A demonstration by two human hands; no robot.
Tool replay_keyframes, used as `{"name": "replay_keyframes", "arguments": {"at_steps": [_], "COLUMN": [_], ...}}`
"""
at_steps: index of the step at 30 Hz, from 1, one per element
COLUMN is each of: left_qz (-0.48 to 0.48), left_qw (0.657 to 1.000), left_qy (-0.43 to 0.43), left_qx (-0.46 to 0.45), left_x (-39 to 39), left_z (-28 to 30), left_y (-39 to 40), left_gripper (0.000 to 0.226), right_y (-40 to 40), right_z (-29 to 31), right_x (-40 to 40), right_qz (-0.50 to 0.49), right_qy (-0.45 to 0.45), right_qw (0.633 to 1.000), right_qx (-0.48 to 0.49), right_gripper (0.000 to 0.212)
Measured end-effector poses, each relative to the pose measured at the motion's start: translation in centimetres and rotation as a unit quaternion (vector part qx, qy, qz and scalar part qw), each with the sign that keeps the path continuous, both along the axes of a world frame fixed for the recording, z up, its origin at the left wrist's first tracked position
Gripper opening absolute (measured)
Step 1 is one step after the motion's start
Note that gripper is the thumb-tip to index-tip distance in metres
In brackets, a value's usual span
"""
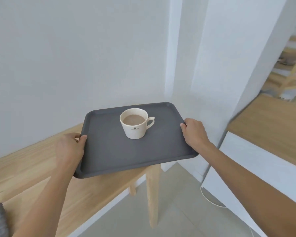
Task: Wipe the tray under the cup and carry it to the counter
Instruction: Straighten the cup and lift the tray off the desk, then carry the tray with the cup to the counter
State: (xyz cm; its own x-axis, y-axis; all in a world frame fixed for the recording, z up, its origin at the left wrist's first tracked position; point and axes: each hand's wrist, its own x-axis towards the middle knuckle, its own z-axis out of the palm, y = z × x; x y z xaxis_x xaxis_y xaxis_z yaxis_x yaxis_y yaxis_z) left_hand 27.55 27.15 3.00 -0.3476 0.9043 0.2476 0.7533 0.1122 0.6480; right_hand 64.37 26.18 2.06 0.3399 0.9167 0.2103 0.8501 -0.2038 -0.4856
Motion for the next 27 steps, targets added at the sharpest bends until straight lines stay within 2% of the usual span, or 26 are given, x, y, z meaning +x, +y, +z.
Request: {"name": "replay_keyframes", "arguments": {"at_steps": [6,14,19,27], "left_qz": [-0.115,-0.248,-0.294,-0.354], "left_qw": [0.993,0.968,0.955,0.934], "left_qy": [-0.007,-0.026,-0.027,-0.041], "left_qx": [0.003,-0.002,-0.001,0.000], "left_x": [9.1,24.2,34.1,51.4], "left_z": [-0.2,-1.4,-2.6,-4.0], "left_y": [3.3,4.7,5.1,4.4], "left_gripper": [0.029,0.025,0.025,0.025], "right_y": [-5.3,-12.1,-15.3,-19.9], "right_z": [0.3,-0.5,-1.8,-3.2], "right_x": [8.4,20.4,28.4,42.0], "right_qz": [-0.099,-0.215,-0.272,-0.344], "right_qy": [0.007,0.006,-0.001,0.010], "right_qw": [0.995,0.976,0.962,0.938], "right_qx": [0.005,-0.011,-0.026,-0.031], "right_gripper": [0.028,0.033,0.038,0.029]}}
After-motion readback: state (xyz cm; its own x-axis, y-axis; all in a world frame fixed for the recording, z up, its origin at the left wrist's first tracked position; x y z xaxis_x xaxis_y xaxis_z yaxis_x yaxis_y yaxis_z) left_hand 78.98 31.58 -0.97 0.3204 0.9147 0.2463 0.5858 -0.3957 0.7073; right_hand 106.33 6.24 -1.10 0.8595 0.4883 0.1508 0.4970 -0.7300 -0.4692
